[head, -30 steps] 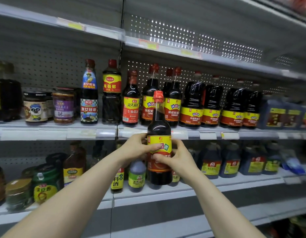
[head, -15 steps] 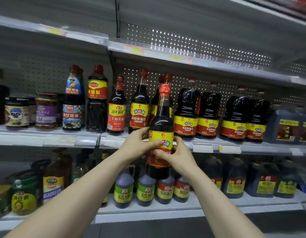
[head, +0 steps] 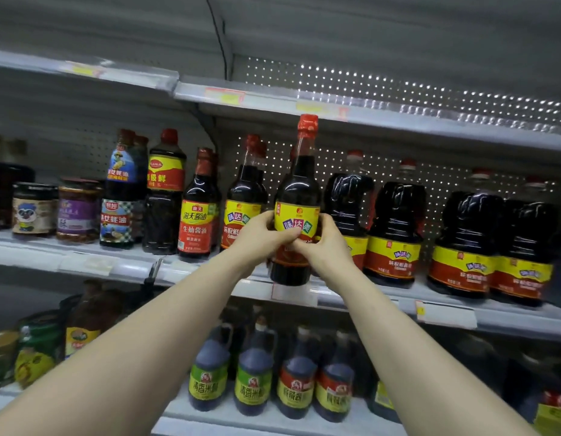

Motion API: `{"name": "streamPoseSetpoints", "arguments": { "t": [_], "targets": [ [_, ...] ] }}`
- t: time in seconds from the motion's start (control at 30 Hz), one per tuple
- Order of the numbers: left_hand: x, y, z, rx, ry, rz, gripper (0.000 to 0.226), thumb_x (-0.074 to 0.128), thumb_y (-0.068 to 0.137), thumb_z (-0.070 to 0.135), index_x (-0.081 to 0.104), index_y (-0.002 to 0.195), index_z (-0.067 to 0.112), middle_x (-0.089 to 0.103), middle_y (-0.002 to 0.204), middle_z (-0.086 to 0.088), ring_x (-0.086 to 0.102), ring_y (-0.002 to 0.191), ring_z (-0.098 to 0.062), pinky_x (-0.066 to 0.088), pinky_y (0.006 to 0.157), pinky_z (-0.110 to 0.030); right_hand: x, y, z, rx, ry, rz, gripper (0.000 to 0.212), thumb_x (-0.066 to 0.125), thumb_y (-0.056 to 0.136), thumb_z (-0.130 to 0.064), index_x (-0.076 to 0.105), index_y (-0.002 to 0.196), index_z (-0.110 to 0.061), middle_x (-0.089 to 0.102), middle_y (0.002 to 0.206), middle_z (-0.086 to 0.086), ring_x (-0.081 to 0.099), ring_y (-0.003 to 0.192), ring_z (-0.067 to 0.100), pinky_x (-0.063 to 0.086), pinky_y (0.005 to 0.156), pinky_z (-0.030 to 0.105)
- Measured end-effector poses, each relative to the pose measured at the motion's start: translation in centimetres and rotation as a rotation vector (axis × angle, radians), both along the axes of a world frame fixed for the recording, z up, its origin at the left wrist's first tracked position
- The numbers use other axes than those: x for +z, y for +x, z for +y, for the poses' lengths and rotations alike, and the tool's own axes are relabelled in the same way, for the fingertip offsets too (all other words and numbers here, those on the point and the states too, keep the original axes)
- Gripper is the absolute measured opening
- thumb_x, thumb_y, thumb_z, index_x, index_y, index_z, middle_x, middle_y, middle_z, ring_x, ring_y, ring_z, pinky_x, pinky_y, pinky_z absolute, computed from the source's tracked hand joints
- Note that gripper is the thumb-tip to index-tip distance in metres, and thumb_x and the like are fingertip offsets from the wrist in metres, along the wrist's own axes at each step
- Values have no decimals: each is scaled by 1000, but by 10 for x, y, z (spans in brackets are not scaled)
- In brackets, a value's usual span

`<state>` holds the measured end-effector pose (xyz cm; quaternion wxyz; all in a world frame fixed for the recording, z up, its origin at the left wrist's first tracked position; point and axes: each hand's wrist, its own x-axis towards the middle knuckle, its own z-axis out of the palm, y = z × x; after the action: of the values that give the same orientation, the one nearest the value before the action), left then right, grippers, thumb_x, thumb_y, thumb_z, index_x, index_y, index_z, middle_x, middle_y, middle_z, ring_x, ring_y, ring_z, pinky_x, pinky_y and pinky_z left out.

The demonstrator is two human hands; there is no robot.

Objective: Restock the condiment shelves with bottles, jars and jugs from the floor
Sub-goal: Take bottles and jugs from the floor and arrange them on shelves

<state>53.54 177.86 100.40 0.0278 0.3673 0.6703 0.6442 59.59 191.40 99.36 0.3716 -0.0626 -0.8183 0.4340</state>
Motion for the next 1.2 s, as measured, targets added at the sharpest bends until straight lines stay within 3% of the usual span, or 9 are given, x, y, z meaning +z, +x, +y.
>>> {"name": "streamPoseSetpoints", "arguments": {
  "t": [0.1, 0.2, 0.33, 0.43, 0.53, 0.67, 0.83, 1.03, 1.2],
  "targets": [
    [-2, -3, 7, 56, -10, 2, 39, 73, 87, 29, 61, 123, 20, 69, 114, 0, 65, 106, -19, 53, 97, -42, -2, -6, 4, -11, -3, 22, 58, 86, 73, -27, 48, 116, -35, 63, 112, -5, 60, 98, 7, 47, 70, 20],
    [-4, -6, 13, 50, -34, -16, 36, 71, 89, 30, 59, 122, 23, 67, 115, 1, 64, 104, -16, 53, 87, -35, -4, -9, 8, -9, -17, -2, 63, 85, 75, -27, 50, 127, -28, 61, 121, 2, 60, 107, 17, 54, 86, 32],
    [0, -10, 20, 46, -46, -26, 38, 69, 91, 31, 58, 126, 22, 67, 117, 0, 63, 107, -19, 52, 93, -38, 1, -12, 13, -14, -8, -30, 64, 83, 78, -28, 49, 132, -23, 59, 124, 3, 58, 111, 20, 52, 87, 32],
    [3, -14, 22, 37, -77, -28, 42, 67, 92, 32, 55, 130, 22, 65, 119, 0, 61, 107, -19, 50, 80, -31, 2, -17, 14, -36, -1, -47, 64, 83, 78, -28, 49, 132, -21, 58, 124, 4, 58, 111, 21, 53, 92, 38],
    [3, -19, 26, 31, -90, -38, 41, 66, 93, 32, 53, 131, 22, 65, 120, -1, 61, 106, -18, 48, 76, -30, 2, -21, 15, -57, -4, -52, 64, 83, 78, -28, 49, 131, -20, 58, 125, 5, 58, 112, 22, 53, 95, 43],
    [3, -26, 30, 39, -106, -37, 36, 65, 94, 33, 54, 127, 26, 65, 109, 5, 60, 92, -10, 45, 61, -23, 2, -28, 18, -75, -4, -56, 64, 83, 78, -28, 49, 132, -20, 58, 125, 5, 59, 111, 23, 53, 95, 44],
    [2, -40, 37, 40, -106, -44, 42, 65, 94, 31, 52, 132, 20, 64, 122, -1, 60, 111, -19, 47, 96, -37, 3, -41, 19, -90, 9, -62, 63, 82, 79, -27, 49, 132, -17, 57, 128, 7, 57, 113, 24, 52, 96, 44],
    [0, -57, 44, 58, -84, -62, 39, 63, 95, 26, 48, 131, 18, 63, 118, 0, 60, 103, -14, 47, 84, -31, 1, -57, 19, -89, 25, -78, 58, 80, 82, -24, 51, 131, -15, 57, 127, 8, 57, 114, 26, 52, 97, 44],
    [-2, -62, 49, 70, -66, -69, 41, 58, 98, 22, 44, 135, 12, 60, 124, -6, 59, 111, -19, 47, 96, -34, 0, -68, 19, -92, 15, -80, 51, 77, 85, -21, 52, 129, -15, 59, 125, 9, 58, 113, 27, 52, 96, 44]
  ]
}}
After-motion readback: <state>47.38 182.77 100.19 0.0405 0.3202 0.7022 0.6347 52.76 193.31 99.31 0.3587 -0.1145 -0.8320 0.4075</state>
